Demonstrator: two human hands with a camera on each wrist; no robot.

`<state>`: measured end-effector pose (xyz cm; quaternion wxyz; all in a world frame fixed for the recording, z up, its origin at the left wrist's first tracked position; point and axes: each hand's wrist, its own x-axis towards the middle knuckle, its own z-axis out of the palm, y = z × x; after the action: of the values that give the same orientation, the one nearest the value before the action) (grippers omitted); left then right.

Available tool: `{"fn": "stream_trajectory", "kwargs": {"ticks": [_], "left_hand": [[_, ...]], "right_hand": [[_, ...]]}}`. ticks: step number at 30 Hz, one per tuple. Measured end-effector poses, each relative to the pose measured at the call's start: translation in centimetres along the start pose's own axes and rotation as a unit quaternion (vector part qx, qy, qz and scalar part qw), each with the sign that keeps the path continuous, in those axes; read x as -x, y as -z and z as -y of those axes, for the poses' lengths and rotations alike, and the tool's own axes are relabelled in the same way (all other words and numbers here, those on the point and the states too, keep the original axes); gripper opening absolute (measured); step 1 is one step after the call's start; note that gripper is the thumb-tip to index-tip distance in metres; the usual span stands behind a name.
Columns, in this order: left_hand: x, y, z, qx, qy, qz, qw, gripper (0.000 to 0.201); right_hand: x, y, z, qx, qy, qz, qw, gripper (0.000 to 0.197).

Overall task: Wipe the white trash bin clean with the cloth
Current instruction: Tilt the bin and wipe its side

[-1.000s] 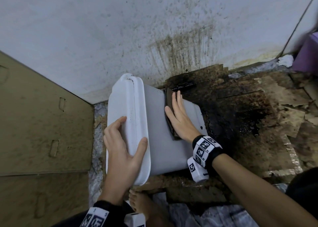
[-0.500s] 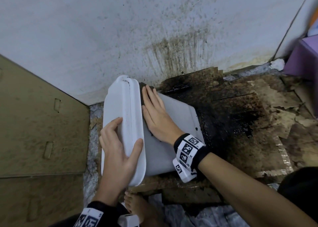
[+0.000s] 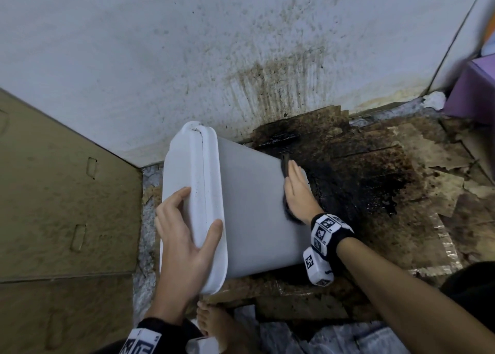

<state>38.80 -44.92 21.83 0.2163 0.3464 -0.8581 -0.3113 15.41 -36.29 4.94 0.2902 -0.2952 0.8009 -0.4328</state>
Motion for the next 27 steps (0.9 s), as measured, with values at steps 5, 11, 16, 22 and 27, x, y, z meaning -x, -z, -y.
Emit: {"fn": "stream_trajectory", "kwargs": {"ticks": [5,11,16,22,27], "left_hand": [[0.0,-0.1,-0.4,-0.001,-0.005,0.004,1.0,0.068],[0.0,-0.3,-0.5,-0.007,-0.019,0.007,1.0,0.055],[0.0,-0.2,-0.5,-0.017,-0.025,0.009,1.0,0.053],[-0.1,-0.1,0.1,-0.008,-0.021,0.005,1.0,0.055],[0.0,0.1,0.7,0.006,-0.014,-0.005,1.0,0.055]], "right_hand": [[0.0,0.1,-0.1,-0.013,-0.037,-0.013,0.999,0.053],[1.4,-0.6,7.0,-0.076,0.08,-0.007,0.994,0.056],[2.3,-1.8,11.9,-0.073,0.219,0.021,0.973,0.057],[1.5,-1.8,8.7,-0.037,0.241,0.032,0.969,0.061],[0.5,-1.3,2.7,0.001,0.115,0.013,0.993,0.059]]}}
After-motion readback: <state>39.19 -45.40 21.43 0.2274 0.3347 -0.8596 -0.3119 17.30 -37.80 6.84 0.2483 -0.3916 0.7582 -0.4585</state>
